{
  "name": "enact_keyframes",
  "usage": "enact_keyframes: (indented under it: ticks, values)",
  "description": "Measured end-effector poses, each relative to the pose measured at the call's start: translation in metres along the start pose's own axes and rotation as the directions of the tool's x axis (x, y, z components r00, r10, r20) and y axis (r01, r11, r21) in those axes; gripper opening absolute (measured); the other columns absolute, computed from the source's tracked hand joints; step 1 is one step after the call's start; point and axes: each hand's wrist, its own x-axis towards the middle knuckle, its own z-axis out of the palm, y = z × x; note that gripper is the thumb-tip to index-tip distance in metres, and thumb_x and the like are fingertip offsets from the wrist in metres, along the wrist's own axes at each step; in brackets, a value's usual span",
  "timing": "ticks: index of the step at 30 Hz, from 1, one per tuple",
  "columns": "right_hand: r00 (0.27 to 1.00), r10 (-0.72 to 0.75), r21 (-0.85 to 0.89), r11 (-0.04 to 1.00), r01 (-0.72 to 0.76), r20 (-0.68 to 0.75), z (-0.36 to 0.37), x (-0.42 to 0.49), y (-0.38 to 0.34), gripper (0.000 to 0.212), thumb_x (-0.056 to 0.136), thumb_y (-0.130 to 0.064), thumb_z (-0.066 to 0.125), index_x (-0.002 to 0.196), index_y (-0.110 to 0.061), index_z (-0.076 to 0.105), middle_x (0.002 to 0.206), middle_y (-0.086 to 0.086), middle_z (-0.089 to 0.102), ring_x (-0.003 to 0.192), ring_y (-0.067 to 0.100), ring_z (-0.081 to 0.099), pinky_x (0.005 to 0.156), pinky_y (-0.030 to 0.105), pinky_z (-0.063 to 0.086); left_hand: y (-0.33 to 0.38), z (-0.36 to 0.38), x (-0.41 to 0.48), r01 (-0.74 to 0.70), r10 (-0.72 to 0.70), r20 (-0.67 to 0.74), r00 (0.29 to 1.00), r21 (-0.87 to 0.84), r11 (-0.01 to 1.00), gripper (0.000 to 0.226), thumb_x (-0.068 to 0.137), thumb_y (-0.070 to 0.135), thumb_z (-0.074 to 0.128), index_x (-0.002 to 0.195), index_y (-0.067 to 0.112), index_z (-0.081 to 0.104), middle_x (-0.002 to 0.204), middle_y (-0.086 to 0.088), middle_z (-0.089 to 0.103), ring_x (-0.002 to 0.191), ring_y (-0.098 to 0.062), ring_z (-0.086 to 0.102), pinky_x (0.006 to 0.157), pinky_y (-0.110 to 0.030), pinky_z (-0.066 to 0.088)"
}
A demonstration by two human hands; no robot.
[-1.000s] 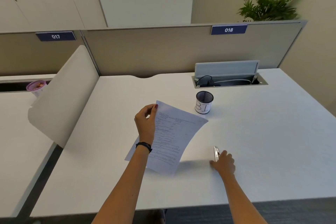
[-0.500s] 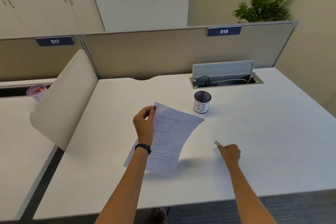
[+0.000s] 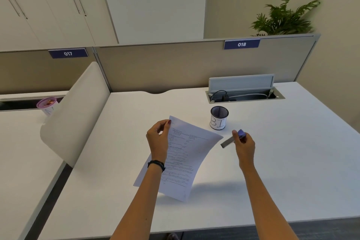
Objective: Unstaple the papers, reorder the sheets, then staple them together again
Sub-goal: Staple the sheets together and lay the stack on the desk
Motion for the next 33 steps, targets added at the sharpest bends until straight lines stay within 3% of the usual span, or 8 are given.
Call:
enact_keyframes:
  ticks: [3, 7, 11, 14, 19, 24, 28, 33]
  values:
    - [0.996, 0.031, 0.136, 0.99, -0.042, 0.082, 0.009, 0.005, -0.009, 0.023, 0.092, -0.029, 0.049, 0.1, -0.008, 0.045, 0.08, 0.013, 0.062, 0.071, 0.027, 0.061, 0.073, 0.03, 0.051, 0.001, 0.003, 0.005, -0.005, 0.005, 0.019, 1.0, 0.014, 1.0, 0.014, 0.089, 0.018, 0.059, 0.096, 0.01, 0.069, 0.088, -0.001, 0.068, 0.08, -0.015, 0.062, 0.072, -0.022, 0.052]
    - [0.988, 0.003, 0.119, 0.993, -0.021, 0.155, 0.018, 0.012, -0.023, 0.034, 0.094, -0.032, 0.045, 0.117, -0.008, 0.041, 0.071, 0.004, 0.056, 0.056, 0.012, 0.052, 0.049, 0.016, 0.048, 0.004, 0.008, 0.009, -0.02, 0.019, 0.031, 0.999, 0.022, 1.0, 0.015, 0.09, 0.018, 0.058, 0.097, 0.01, 0.068, 0.088, 0.0, 0.067, 0.078, -0.011, 0.062, 0.07, -0.018, 0.052]
    - [0.984, -0.017, 0.044, 0.999, 0.01, 0.176, 0.028, 0.022, -0.033, 0.036, 0.095, -0.034, 0.038, 0.12, -0.009, 0.039, 0.084, 0.006, 0.054, 0.068, 0.012, 0.048, 0.055, 0.014, 0.042, 0.005, 0.01, 0.011, -0.036, 0.036, 0.027, 0.999, 0.032, 0.999, 0.014, 0.09, 0.016, 0.058, 0.096, 0.01, 0.068, 0.085, 0.005, 0.065, 0.077, -0.005, 0.06, 0.065, -0.007, 0.049]
    - [0.961, -0.108, 0.033, 0.994, 0.104, 0.255, 0.031, 0.022, -0.047, 0.033, 0.096, -0.031, 0.036, 0.113, -0.004, 0.046, 0.076, 0.002, 0.056, 0.064, 0.009, 0.048, 0.06, 0.018, 0.04, 0.003, 0.012, 0.015, -0.069, 0.066, 0.045, 0.997, 0.068, 0.995, 0.013, 0.089, 0.015, 0.059, 0.096, 0.011, 0.069, 0.088, 0.002, 0.066, 0.08, -0.004, 0.06, 0.067, -0.008, 0.049]
    - [0.791, -0.239, -0.047, 0.946, 0.32, 0.563, 0.037, 0.005, -0.078, 0.018, 0.088, -0.022, 0.058, 0.102, -0.013, 0.054, 0.094, 0.007, 0.067, 0.083, 0.01, 0.064, 0.072, 0.008, 0.049, -0.001, 0.015, 0.014, -0.154, 0.136, 0.14, 0.981, 0.128, 0.98, 0.011, 0.086, 0.01, 0.063, 0.093, 0.011, 0.071, 0.091, -0.001, 0.07, 0.081, -0.009, 0.062, 0.07, -0.014, 0.053]
    - [0.604, -0.217, -0.156, 0.85, 0.503, 0.767, 0.054, -0.003, -0.09, 0.04, 0.075, -0.034, 0.072, 0.11, -0.018, 0.059, 0.106, 0.005, 0.068, 0.092, 0.017, 0.065, 0.077, 0.027, 0.054, 0.001, 0.022, 0.01, -0.271, 0.223, 0.255, 0.941, 0.172, 0.947, 0.01, 0.085, 0.01, 0.063, 0.091, 0.011, 0.071, 0.09, 0.0, 0.07, 0.083, -0.011, 0.064, 0.073, -0.015, 0.053]
    - [0.55, -0.208, -0.172, 0.811, 0.559, 0.809, 0.062, -0.004, -0.089, 0.045, 0.075, -0.041, 0.071, 0.113, -0.019, 0.06, 0.112, 0.006, 0.068, 0.096, 0.019, 0.063, 0.083, 0.033, 0.054, 0.001, 0.025, 0.008, -0.318, 0.265, 0.261, 0.928, 0.192, 0.928, 0.01, 0.084, 0.009, 0.063, 0.09, 0.009, 0.071, 0.09, -0.004, 0.072, 0.081, -0.013, 0.064, 0.073, -0.01, 0.051]
    - [0.536, -0.203, -0.167, 0.81, 0.563, 0.82, 0.064, -0.007, -0.091, 0.04, 0.076, -0.041, 0.068, 0.109, -0.018, 0.063, 0.106, 0.004, 0.07, 0.089, 0.018, 0.064, 0.078, 0.034, 0.053, 0.002, 0.028, 0.005, -0.286, 0.236, 0.255, 0.938, 0.181, 0.941, 0.008, 0.084, 0.011, 0.064, 0.09, 0.011, 0.07, 0.088, -0.004, 0.072, 0.081, -0.015, 0.066, 0.074, -0.025, 0.057]
